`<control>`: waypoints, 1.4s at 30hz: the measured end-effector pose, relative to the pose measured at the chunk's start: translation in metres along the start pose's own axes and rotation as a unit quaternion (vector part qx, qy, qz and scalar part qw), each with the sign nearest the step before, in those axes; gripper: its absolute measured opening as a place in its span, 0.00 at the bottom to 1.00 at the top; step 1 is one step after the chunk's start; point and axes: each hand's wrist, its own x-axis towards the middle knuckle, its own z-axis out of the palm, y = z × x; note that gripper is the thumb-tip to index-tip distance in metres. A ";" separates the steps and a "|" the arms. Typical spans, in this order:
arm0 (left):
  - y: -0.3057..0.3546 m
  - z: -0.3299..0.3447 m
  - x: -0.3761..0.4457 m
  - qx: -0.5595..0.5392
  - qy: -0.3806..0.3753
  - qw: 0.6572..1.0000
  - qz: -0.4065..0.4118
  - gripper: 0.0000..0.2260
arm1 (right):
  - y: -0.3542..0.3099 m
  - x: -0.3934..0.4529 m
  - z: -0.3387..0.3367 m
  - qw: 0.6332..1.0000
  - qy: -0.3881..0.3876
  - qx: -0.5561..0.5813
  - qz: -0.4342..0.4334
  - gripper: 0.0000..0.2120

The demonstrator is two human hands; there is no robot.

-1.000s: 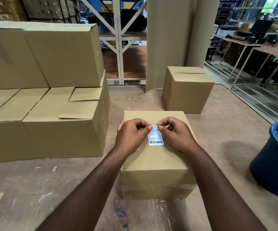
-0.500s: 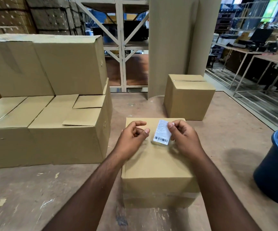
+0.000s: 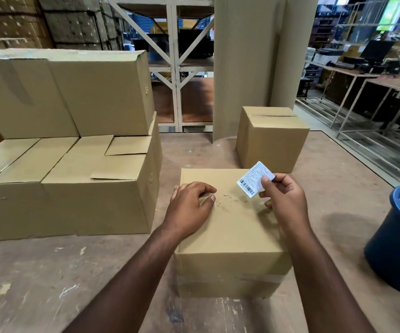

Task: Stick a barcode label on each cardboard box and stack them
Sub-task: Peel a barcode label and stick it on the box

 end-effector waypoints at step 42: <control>0.294 0.294 0.053 -0.227 -0.352 0.900 0.122 0.10 | 0.026 -0.012 -0.345 0.897 0.346 -0.272 0.038 0.16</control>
